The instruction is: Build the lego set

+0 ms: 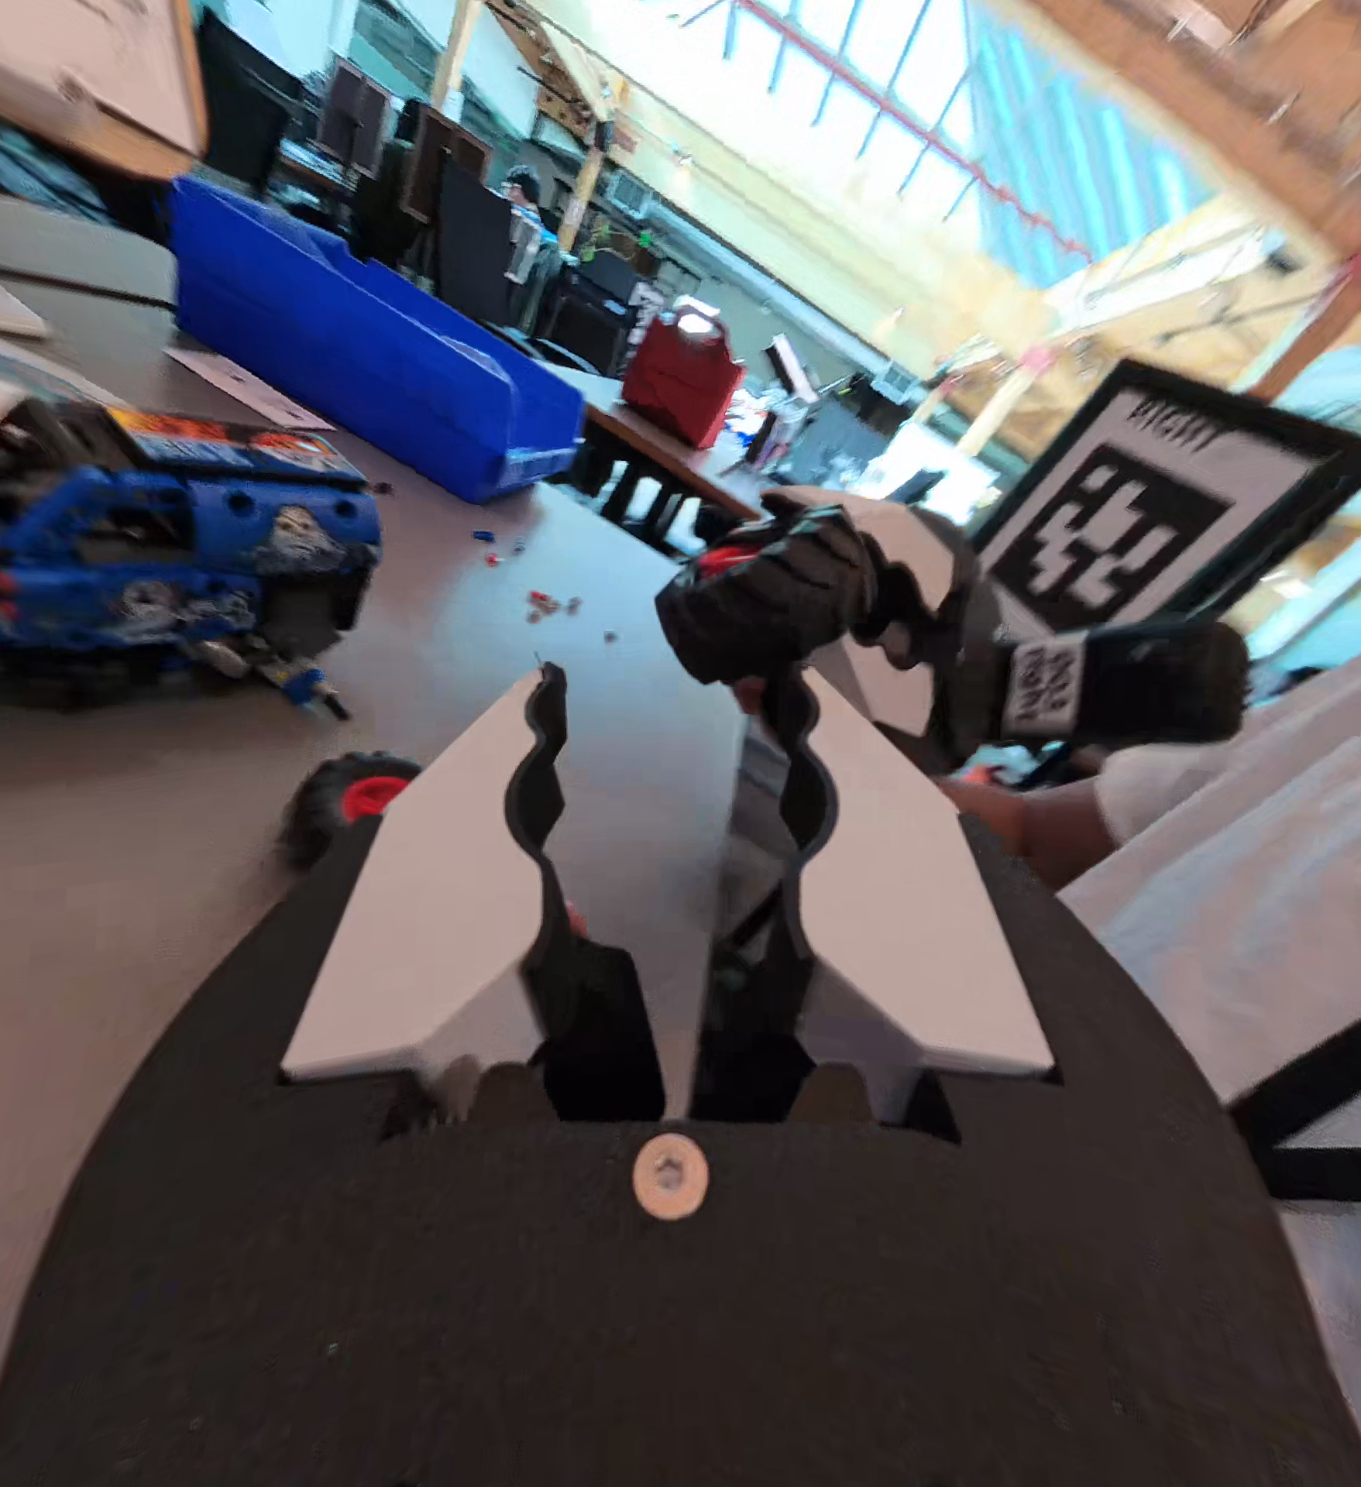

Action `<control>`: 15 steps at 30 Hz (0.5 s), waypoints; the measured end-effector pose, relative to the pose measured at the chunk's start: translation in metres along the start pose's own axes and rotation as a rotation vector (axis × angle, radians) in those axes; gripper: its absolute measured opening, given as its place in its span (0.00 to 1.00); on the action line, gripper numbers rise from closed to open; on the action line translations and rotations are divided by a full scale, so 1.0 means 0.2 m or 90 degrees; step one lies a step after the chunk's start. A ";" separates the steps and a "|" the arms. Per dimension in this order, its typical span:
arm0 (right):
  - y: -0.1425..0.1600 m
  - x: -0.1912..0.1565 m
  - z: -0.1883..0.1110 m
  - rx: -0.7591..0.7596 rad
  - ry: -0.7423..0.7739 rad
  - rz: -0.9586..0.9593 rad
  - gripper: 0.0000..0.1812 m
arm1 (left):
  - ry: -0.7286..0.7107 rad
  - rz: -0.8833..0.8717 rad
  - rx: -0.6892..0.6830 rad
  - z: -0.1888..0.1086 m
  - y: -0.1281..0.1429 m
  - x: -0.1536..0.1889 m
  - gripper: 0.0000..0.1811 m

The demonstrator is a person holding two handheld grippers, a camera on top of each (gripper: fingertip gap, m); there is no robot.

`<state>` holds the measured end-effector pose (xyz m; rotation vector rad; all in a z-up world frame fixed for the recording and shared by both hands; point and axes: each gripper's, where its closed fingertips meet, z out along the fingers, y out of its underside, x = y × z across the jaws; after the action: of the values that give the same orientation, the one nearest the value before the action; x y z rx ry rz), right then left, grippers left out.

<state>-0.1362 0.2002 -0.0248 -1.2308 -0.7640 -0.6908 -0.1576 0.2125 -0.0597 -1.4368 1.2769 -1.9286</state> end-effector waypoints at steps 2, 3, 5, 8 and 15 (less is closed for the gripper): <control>-0.05 0.02 -0.03 0.033 0.074 -0.144 0.14 | 0.078 -0.079 0.006 0.02 0.02 0.05 0.27; -0.06 0.02 -0.04 0.038 0.090 -0.183 0.14 | 0.098 -0.096 0.008 0.03 0.02 0.07 0.28; -0.08 0.02 -0.06 0.052 0.106 -0.211 0.14 | 0.120 -0.093 0.015 0.03 0.03 0.09 0.27; -0.07 0.02 -0.07 0.054 0.120 -0.248 0.14 | 0.121 -0.062 0.007 0.02 0.04 0.10 0.33; -0.07 -0.17 -0.04 0.076 0.100 -0.300 0.14 | 0.105 0.029 -0.048 0.06 0.11 0.13 0.35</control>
<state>-0.1655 0.1917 -0.0470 -0.8801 -0.9595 -1.0959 -0.1615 0.1773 -0.0642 -1.2939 1.4580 -2.0234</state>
